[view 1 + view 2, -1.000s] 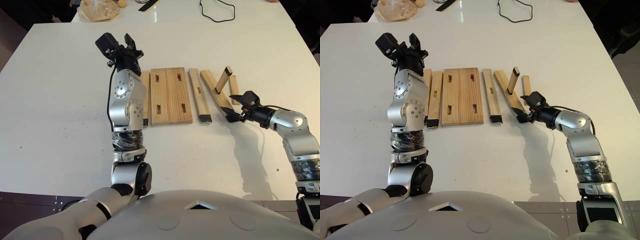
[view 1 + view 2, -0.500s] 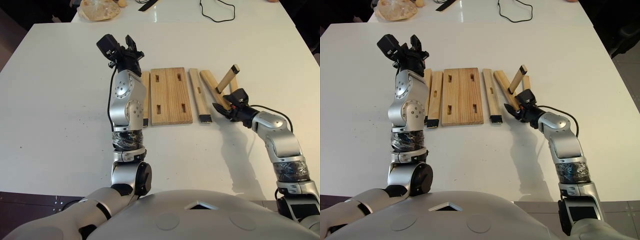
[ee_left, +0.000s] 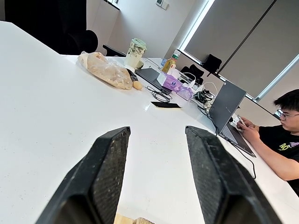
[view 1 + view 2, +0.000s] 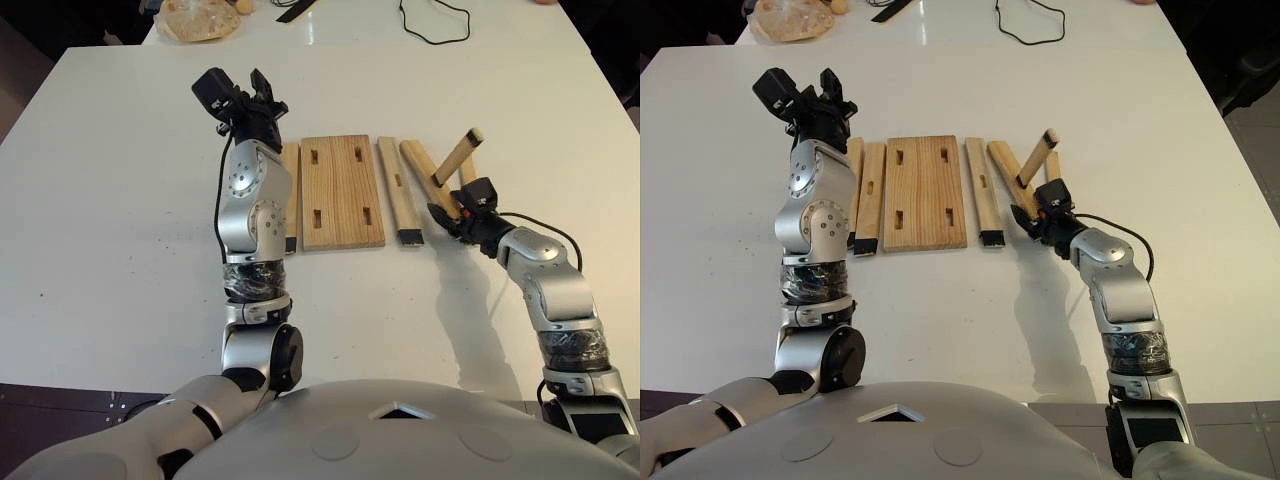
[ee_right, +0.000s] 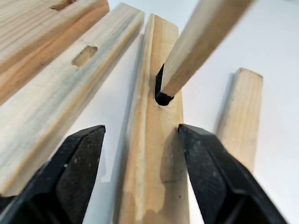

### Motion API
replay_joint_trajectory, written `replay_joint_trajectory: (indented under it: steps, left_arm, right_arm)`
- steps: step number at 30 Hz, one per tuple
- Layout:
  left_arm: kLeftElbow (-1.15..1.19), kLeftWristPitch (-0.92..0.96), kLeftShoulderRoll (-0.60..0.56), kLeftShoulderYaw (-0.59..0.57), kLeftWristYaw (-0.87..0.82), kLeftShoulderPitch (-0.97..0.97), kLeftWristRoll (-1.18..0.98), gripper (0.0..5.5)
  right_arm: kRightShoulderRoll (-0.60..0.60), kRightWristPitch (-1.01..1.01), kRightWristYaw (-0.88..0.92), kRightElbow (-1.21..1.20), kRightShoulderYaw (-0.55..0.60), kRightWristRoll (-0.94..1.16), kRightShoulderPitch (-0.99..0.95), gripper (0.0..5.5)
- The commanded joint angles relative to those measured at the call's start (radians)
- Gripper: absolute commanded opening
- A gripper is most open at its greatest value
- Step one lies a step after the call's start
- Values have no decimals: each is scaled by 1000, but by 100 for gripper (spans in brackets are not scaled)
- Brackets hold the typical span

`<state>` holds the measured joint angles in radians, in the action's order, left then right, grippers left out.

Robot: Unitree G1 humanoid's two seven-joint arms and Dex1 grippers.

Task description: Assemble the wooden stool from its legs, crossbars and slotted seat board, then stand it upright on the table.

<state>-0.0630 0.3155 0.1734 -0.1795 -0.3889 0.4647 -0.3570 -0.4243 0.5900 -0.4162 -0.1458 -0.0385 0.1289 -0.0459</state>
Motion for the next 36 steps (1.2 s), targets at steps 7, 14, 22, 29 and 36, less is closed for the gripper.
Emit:
replay_joint_trajectory:
  steps: [7,14,22,29,36]
  left_arm:
    - [0,2,48,2,-4,-59,-1,218]
    - [3,-5,54,6,-7,-59,2,218]
    - [3,-6,55,4,-8,-59,-1,218]
    - [3,-7,56,3,-9,-60,-3,218]
    - [11,-14,60,1,-12,-54,-4,218]
  right_arm:
    - [48,14,25,-16,50,37,-26,289]
    - [14,46,11,-7,-12,-13,15,384]
    - [-2,94,-10,-12,-42,-20,15,362]
    - [21,107,19,-28,-34,-13,17,254]
    - [63,109,75,-4,-2,-8,-27,205]
